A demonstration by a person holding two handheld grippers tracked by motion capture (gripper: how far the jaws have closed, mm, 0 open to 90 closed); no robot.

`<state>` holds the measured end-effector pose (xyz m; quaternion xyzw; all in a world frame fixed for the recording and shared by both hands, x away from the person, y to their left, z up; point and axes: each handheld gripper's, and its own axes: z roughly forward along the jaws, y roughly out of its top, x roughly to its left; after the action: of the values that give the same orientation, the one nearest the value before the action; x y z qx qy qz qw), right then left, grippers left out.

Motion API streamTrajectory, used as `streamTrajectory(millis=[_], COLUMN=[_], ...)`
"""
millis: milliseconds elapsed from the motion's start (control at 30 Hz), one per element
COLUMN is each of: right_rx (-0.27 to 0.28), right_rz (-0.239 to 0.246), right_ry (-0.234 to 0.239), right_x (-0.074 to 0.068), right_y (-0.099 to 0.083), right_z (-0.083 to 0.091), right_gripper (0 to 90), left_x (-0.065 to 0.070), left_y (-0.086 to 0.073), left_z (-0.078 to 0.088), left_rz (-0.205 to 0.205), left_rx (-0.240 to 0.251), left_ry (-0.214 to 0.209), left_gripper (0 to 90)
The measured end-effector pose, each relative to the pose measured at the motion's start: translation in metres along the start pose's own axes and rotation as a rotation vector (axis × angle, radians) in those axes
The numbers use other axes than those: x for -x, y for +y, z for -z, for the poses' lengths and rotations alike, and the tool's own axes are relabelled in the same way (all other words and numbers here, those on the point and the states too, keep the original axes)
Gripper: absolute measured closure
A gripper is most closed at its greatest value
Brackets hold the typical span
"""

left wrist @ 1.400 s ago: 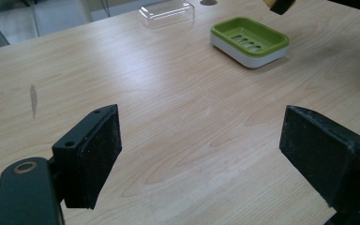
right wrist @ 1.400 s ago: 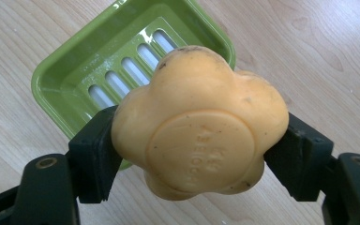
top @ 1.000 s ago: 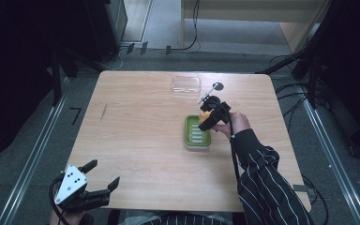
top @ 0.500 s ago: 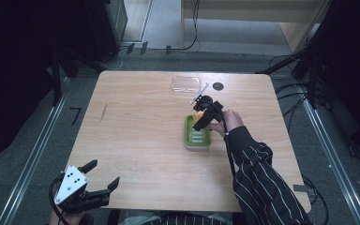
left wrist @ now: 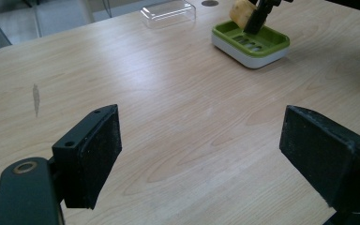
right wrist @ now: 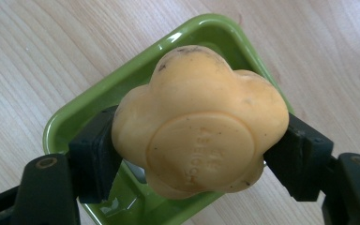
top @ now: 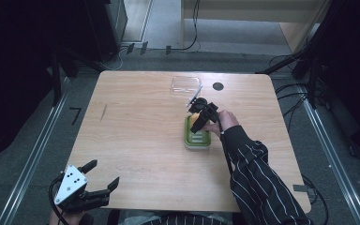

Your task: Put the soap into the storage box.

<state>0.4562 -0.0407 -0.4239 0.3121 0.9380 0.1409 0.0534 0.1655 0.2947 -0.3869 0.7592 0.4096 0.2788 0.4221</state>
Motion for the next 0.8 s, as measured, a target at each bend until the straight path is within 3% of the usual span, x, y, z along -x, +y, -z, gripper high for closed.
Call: streamTrajectory(millis=[400,800], right_rx=[-0.052,-0.069], right_rz=[-0.001,-0.001], right_ry=[0.005,0.008], right_x=[0.000,-0.001], right_y=[-0.001,-0.001], right_z=[-0.009,-0.017], right_gripper=[26.6,26.6], left_x=[0.000,0.000], left_y=[0.000,0.000], left_z=[0.000,0.000], left_rz=[-0.002,-0.002], left_rx=[-0.001,-0.001], left_ry=[0.000,0.000], left_gripper=[13.6,13.6])
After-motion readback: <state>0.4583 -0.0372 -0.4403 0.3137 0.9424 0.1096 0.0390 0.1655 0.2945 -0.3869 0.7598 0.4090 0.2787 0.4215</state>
